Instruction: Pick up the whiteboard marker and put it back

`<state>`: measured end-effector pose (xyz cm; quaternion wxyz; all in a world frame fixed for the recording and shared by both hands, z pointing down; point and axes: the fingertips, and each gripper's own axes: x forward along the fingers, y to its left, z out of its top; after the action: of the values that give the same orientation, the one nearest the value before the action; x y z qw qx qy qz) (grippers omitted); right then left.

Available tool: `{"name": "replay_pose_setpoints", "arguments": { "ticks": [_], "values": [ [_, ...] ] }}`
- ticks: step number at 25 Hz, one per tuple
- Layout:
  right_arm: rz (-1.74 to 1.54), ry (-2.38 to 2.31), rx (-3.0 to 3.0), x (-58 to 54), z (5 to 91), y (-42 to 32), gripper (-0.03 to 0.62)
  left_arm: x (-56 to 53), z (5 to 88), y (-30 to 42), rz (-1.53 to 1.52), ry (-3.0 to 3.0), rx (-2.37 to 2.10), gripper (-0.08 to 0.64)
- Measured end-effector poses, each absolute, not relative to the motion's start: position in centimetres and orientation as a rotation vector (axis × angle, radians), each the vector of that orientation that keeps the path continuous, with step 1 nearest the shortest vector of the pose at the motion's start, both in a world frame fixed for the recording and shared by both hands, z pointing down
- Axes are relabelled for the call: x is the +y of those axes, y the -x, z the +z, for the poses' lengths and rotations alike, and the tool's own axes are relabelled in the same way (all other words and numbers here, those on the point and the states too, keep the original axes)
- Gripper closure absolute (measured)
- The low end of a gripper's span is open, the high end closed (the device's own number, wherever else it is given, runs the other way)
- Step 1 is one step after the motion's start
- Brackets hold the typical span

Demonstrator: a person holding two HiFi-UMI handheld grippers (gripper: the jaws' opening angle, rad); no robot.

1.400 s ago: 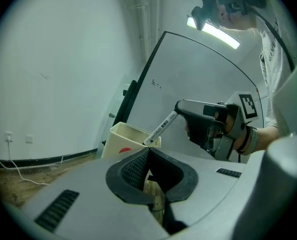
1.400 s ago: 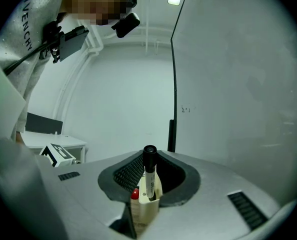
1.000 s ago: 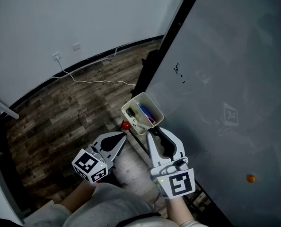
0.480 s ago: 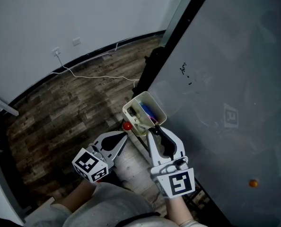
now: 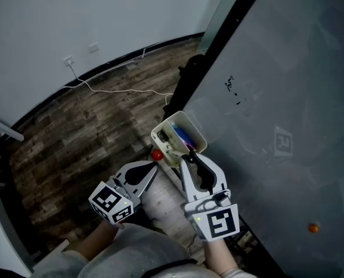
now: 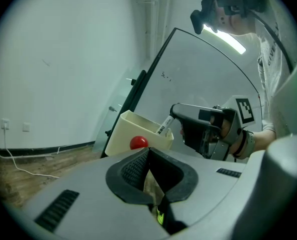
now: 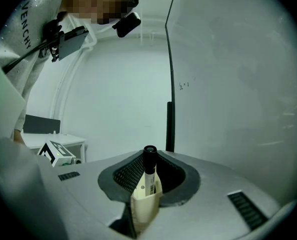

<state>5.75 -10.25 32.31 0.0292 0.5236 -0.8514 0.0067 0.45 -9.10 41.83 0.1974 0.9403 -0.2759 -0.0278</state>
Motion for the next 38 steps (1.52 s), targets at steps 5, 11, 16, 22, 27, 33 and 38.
{"name": "replay_pose_setpoints", "arguments": {
  "ticks": [5,11,16,22,27,33,38],
  "values": [
    [0.039,-1.615,-2.626,-10.4,32.7,-5.6,0.509,-9.1,42.1,-0.4,-0.073,-2.627,-0.764,0.545],
    [0.053,-1.606,-2.619,-10.4,33.1,-5.3,0.509,-9.0,42.4,-0.3,-0.077,-2.63,-0.753,0.546],
    [0.061,-1.601,-2.61,-10.4,33.4,-5.2,0.509,-9.0,42.5,-0.2,-0.066,-2.617,-0.749,0.545],
    [0.059,-1.619,-2.622,-10.7,33.3,-5.1,0.509,-9.0,42.6,-0.3,-0.066,-2.616,-0.739,0.545],
    [0.08,-1.578,-2.605,-10.6,33.9,-4.9,0.509,-9.1,42.6,-0.3,-0.066,-2.615,-0.733,0.546],
    [0.077,-1.613,-2.613,-10.8,34.1,-5.1,0.509,-9.0,42.8,-0.4,-0.069,-2.612,-0.722,0.545],
    [0.073,-1.594,-2.63,-10.6,34.2,-5.0,0.509,-9.0,43.2,-0.3,-0.063,-2.608,-0.717,0.545]
  ]
}}
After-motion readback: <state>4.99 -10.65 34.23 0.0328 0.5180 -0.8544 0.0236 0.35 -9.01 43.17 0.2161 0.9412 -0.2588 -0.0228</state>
